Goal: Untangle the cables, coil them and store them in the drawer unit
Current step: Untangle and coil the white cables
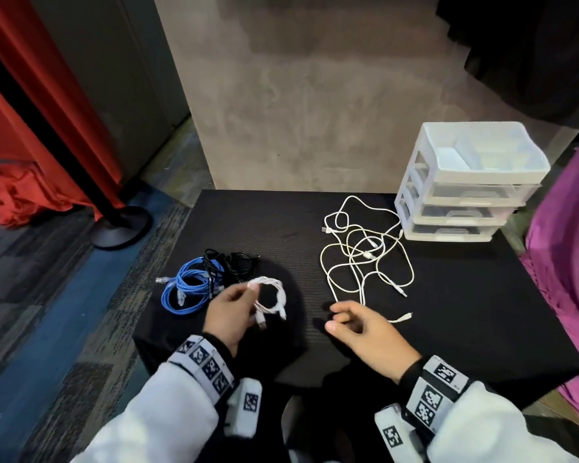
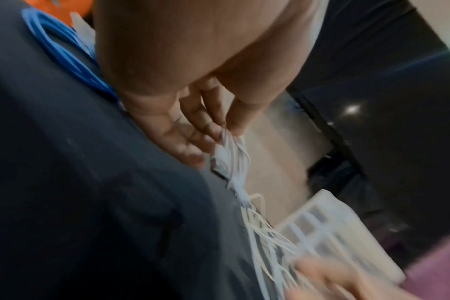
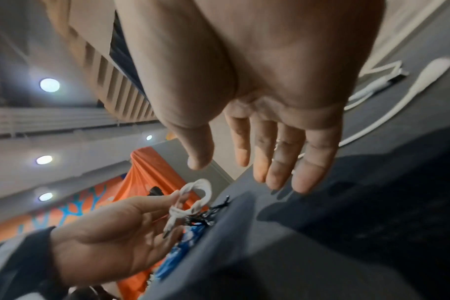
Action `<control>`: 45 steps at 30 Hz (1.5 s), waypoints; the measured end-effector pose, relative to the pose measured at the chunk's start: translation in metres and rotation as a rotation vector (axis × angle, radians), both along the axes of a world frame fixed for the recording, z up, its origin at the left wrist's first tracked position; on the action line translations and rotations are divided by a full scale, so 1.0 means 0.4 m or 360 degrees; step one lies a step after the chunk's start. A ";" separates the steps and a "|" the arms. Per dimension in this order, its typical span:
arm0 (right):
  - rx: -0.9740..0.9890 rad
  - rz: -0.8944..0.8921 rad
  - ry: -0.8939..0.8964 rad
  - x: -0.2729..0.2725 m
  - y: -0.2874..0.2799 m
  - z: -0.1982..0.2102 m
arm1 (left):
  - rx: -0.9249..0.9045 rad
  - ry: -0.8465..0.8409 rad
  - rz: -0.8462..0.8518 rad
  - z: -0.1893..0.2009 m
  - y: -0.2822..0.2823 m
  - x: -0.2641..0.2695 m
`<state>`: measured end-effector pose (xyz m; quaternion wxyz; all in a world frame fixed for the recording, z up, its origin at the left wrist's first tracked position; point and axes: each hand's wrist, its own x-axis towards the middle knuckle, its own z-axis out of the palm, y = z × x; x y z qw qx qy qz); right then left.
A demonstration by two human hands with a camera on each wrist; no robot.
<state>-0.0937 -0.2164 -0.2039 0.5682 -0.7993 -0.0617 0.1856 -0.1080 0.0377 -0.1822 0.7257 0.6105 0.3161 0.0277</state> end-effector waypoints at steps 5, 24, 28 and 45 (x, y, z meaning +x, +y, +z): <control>-0.0707 -0.0135 -0.0504 0.053 -0.089 -0.062 | 0.0082 0.0241 0.0223 -0.073 0.129 0.062; -0.0517 0.0087 -0.0507 -0.025 -0.102 -0.034 | 0.0664 -0.0183 -0.0233 -0.065 -0.123 -0.074; -0.0287 0.0422 -0.0557 -0.088 -0.061 0.031 | 0.0195 -0.0016 -0.0529 -0.070 -0.225 -0.085; -0.0786 -0.0253 -0.0432 0.004 -0.310 -0.014 | -0.0199 -0.0167 0.0204 0.055 0.060 -0.041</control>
